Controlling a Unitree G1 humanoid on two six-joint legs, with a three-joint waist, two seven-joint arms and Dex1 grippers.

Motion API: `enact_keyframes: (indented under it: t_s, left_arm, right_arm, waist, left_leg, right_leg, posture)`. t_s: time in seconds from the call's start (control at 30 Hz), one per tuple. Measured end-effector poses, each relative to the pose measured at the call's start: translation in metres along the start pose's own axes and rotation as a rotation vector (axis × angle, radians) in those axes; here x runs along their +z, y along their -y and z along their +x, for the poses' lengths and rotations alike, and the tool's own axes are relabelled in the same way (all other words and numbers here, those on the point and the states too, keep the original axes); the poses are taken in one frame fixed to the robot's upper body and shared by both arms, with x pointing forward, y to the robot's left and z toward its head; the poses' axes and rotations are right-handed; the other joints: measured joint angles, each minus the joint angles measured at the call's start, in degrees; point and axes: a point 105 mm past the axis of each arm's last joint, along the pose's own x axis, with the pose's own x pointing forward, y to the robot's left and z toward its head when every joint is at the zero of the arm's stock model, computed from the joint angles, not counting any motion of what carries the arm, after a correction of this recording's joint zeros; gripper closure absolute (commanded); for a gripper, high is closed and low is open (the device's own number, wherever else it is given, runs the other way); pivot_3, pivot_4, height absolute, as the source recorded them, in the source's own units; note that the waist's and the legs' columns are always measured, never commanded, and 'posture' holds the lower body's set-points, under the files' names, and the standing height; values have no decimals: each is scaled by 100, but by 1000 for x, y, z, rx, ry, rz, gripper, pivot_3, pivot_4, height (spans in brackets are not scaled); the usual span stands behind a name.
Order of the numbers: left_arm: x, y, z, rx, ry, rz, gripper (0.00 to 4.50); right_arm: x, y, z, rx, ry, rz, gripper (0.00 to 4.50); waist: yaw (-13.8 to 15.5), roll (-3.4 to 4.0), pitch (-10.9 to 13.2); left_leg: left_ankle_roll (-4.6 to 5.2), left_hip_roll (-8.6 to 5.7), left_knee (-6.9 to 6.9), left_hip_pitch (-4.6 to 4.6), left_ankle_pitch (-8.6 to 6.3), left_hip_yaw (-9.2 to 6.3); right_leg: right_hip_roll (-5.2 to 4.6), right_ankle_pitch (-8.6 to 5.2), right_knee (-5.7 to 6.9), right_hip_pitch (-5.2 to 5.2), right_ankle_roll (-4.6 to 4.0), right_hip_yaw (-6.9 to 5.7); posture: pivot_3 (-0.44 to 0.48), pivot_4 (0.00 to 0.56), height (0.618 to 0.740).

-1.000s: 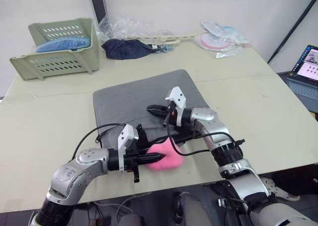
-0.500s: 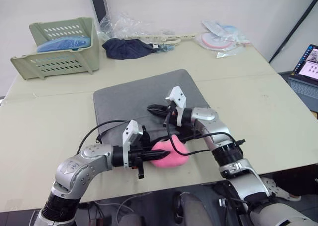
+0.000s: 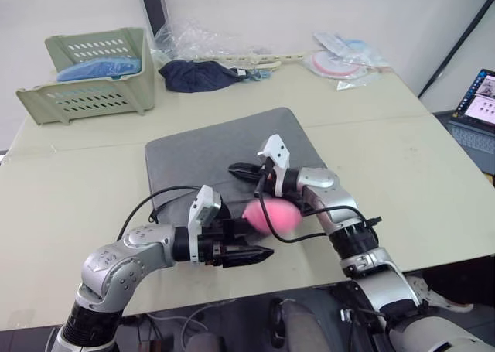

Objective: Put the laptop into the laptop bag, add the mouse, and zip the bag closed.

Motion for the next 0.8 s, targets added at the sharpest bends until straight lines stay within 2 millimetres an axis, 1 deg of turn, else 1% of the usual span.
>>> enact_keyframes:
  t_s: [0.17,0.27,0.33,0.37,0.4,0.43,0.5,0.57,0.6,0.63,0.7,0.73,0.8]
  left_arm:
    - [-5,10,-22,31,-48,-32,81]
    - [-14,17,-46,58,-110,-79,81]
    - [-16,18,-56,82,-127,-88,81]
    - [-15,18,-68,99,-138,-96,81]
    - [-13,16,-74,118,-142,-93,81]
    - [-3,11,-93,156,-130,-90,81]
    - [15,4,-116,231,-98,-47,81]
    - [33,-5,-128,278,-53,14,81]
    - [45,-12,-133,313,-18,69,81]
    - [63,-24,-139,375,26,143,81]
    - [80,-36,-140,430,58,227,81]
    - [88,-45,-134,445,73,276,81]
    - [93,-58,-121,444,104,320,81]
  right_arm:
    - [0,0,1,2,1,1,4500]
    - [0,0,1,3,1,1,4500]
    - [0,0,1,3,0,2,4500]
    - [0,0,1,3,0,2,4500]
    - [0,0,1,2,-2,2,4500]
    - [0,0,0,1,-2,1,4500]
    - [0,0,0,2,-2,0,4500]
    - [0,0,0,2,-3,-1,4500]
    - [0,0,0,2,-3,-2,4500]
    - [0,1,-1,1,-4,-3,4500]
    - [0,0,0,4,-2,-4,4500]
    - [1,0,0,4,-1,-6,4500]
    - [2,-1,0,5,2,-7,4500]
  waist:
    - [-10,4,2]
    - [-11,22,13]
    - [-8,27,17]
    - [-9,23,17]
    - [1,20,17]
    - [6,17,18]
    - [5,19,19]
    - [12,19,20]
    - [14,17,19]
    - [21,12,17]
    - [9,13,17]
    - [10,14,17]
    - [0,16,19]
  left_leg:
    - [-3,3,-1,1,-1,-2]
    - [-7,2,-2,0,-3,-4]
    - [-9,2,-2,-2,-2,-4]
    - [-13,2,-2,-3,-2,-4]
    - [-15,3,-2,-4,-2,-5]
    - [-17,2,-2,-6,-2,-5]
    - [-19,1,-3,-5,-2,-5]
    - [-19,-2,-5,-6,-2,-5]
    - [-19,-1,-5,-6,-2,-5]
    - [-21,0,-5,-6,-1,-5]
    - [-22,0,-8,-5,-1,-4]
    - [-22,1,-9,-5,-1,-2]
    - [-21,1,-9,-7,-1,3]
  right_leg:
    - [0,-3,0,-2,-6,0]
    - [0,-10,-2,-10,-16,-2]
    - [1,-11,-9,-12,-18,-2]
    - [3,-13,-6,-14,-20,-4]
    - [6,-14,-8,-15,-21,-6]
    - [15,-17,-5,-19,-26,-6]
    - [27,-19,-4,-20,-27,-7]
    - [33,-19,-4,-20,-26,-7]
    - [36,-19,-2,-18,-26,-6]
    - [41,-17,3,-18,-24,-6]
    - [42,-16,21,-19,-22,-4]
    - [44,-14,17,-16,-19,-4]
    - [47,-13,18,-18,-18,-4]
  posture:
    - [0,150,740]
    - [0,150,740]
    - [0,150,740]
    - [0,150,740]
    - [0,150,740]
    - [0,150,740]
    - [0,150,740]
    - [0,150,740]
    - [0,150,740]
    - [0,150,740]
    - [0,150,740]
    - [0,150,740]
    - [0,150,740]
